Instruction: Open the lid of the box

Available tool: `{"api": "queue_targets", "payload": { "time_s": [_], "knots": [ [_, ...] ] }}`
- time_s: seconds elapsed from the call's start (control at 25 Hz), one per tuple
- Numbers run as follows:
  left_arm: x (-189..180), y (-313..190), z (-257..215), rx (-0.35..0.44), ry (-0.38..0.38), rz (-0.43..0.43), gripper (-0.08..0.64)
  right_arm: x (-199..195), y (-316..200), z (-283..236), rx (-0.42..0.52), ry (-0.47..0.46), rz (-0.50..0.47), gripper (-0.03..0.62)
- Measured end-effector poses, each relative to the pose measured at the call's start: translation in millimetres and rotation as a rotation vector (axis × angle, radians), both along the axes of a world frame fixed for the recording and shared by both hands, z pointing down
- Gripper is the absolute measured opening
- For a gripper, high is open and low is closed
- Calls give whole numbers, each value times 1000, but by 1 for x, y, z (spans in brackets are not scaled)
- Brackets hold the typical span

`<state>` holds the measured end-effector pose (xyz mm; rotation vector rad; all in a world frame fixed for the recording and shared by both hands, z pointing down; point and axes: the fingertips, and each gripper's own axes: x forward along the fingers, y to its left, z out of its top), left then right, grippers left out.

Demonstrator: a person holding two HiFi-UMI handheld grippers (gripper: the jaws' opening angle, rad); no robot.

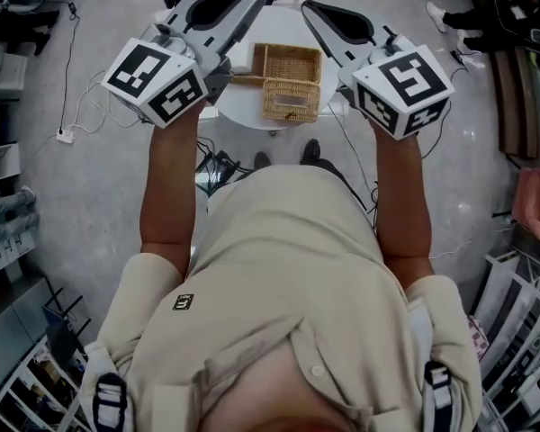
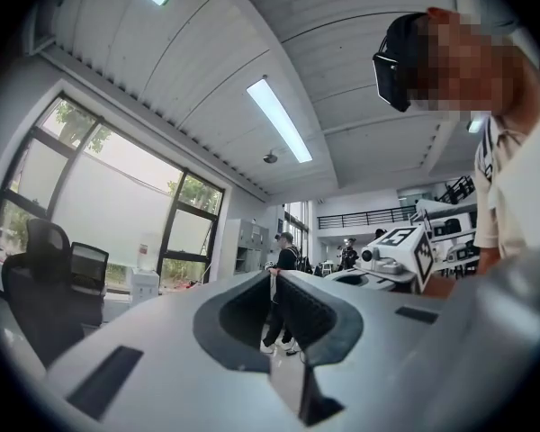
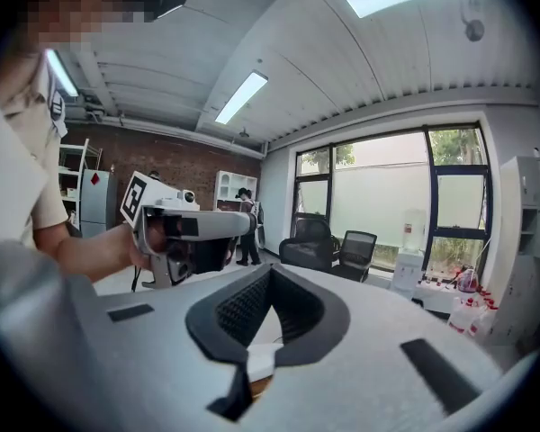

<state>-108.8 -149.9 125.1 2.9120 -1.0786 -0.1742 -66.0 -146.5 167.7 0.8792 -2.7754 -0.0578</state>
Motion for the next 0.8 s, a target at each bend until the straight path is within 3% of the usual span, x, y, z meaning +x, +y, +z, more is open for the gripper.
{"api": "queue_targets", "payload": {
  "time_s": [0.8],
  "knots": [
    [-19, -16, -3, 21, -32, -25, 26, -15, -16, -4, 0, 13, 1, -9]
  ]
}}
